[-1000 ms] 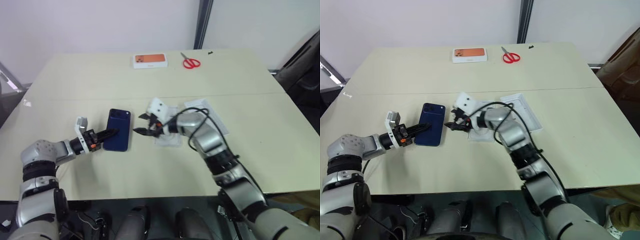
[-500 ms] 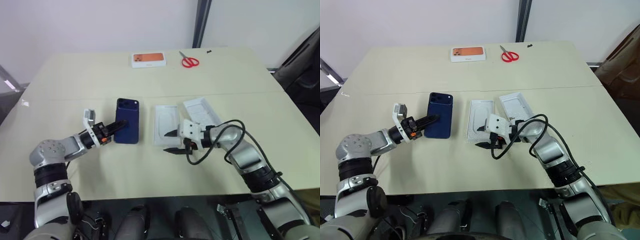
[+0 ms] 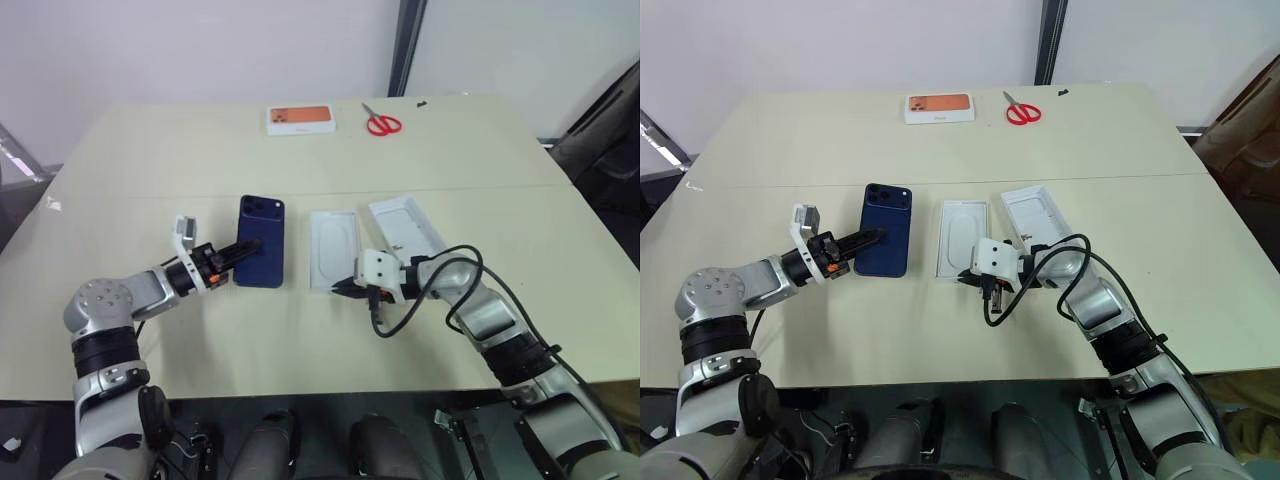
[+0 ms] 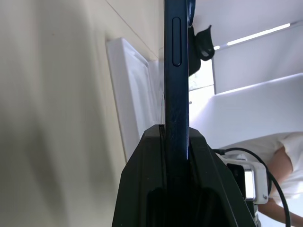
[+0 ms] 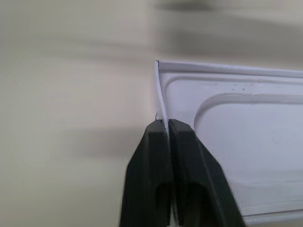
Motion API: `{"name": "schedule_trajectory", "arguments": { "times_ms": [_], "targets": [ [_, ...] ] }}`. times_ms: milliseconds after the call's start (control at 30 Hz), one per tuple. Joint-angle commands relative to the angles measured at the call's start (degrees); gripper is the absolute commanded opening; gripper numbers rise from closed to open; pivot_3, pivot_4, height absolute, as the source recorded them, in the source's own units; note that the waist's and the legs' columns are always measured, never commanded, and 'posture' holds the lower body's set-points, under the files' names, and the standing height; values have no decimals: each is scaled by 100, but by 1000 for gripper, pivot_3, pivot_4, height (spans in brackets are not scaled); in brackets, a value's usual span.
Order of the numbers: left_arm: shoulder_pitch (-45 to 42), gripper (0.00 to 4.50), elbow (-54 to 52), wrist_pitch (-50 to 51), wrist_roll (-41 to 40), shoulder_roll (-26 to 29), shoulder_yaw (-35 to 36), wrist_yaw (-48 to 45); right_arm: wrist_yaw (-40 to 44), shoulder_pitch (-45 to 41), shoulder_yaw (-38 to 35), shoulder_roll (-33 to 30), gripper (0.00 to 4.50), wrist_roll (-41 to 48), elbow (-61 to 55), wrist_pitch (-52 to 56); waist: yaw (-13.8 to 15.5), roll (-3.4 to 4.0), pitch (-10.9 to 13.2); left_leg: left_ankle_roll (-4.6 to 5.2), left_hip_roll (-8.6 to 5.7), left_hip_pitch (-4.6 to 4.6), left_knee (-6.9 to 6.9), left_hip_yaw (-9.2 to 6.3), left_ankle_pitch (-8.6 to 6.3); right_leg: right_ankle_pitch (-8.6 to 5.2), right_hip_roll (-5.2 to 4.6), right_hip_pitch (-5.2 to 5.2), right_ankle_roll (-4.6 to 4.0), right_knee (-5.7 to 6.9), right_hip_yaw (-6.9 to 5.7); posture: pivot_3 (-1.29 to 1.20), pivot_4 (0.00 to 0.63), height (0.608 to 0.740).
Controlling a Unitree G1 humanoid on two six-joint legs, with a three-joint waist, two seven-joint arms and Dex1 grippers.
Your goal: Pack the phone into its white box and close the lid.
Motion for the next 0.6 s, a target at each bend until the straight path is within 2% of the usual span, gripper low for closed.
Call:
{"name": "schedule_trajectory", "arguments": {
  "times_ms": [33, 300, 600],
  "targets": [
    [-81, 0, -266, 8, -296, 23, 126, 22, 70, 1, 32, 49, 19, 90, -192, 2, 1, 0, 0, 0, 0, 0, 0, 0, 0, 0, 0, 0, 0, 0, 0, 0, 150, 734],
    [-322, 0, -302, 75, -691, -301, 393, 607, -305, -6, 366, 721, 19, 12, -797, 502, -9, -1, 0, -2, 1, 0, -1, -1, 1, 0, 1, -2, 0, 1, 0, 0, 150, 734],
    [-351, 0, -377, 16, -899, -412, 336, 943, -925, -148, 667, 1196, 19, -363, -694, 735, 0, -1, 0, -4, 0, 0, 2, -1, 2, 0, 1, 0, 0, 1, -2, 0, 150, 734]
  ]
}}
